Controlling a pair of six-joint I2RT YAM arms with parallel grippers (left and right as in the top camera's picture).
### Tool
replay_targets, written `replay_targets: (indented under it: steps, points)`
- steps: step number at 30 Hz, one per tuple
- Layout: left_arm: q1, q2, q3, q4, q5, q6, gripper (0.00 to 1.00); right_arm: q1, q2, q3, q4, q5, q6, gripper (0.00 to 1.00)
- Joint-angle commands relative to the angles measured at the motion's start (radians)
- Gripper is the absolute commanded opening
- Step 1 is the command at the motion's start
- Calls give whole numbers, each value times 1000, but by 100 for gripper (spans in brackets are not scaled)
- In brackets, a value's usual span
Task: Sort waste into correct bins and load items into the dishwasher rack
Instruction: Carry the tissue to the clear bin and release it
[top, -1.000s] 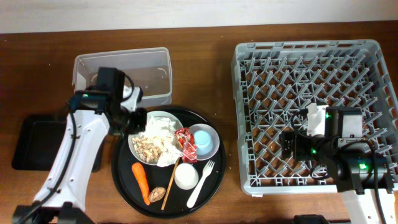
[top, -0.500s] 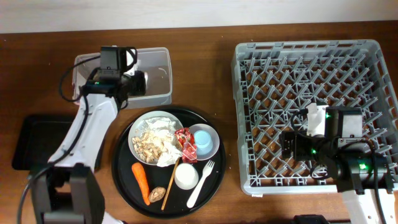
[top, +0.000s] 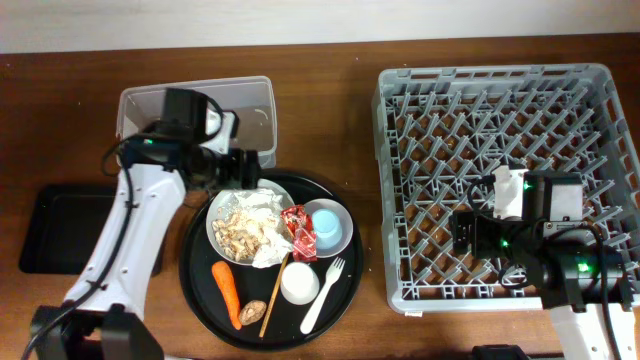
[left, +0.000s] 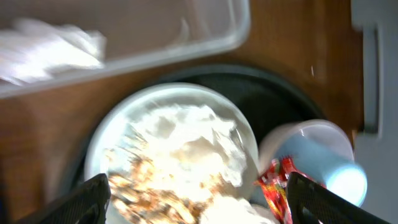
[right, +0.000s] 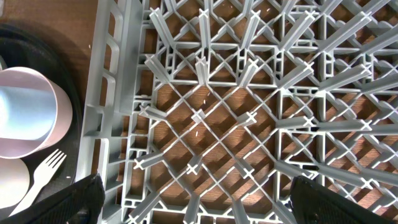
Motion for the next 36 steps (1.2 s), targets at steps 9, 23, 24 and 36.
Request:
replay_targets:
  steps: [9,23,24,36]
  points:
    - [-64,89,-216,145,-83,-18,48,5,1,19,-3,-10,1,98]
    - [-63,37,25,-47,-113,-18,1,5,1,19,-2,-10,1,98]
    - [-61,17,93,-52,-147,-18,1,5,1,19,-2,-10,1,98]
    - [39,124,166,301,-330,-18,2,5,1,19,-1,-10,0,98]
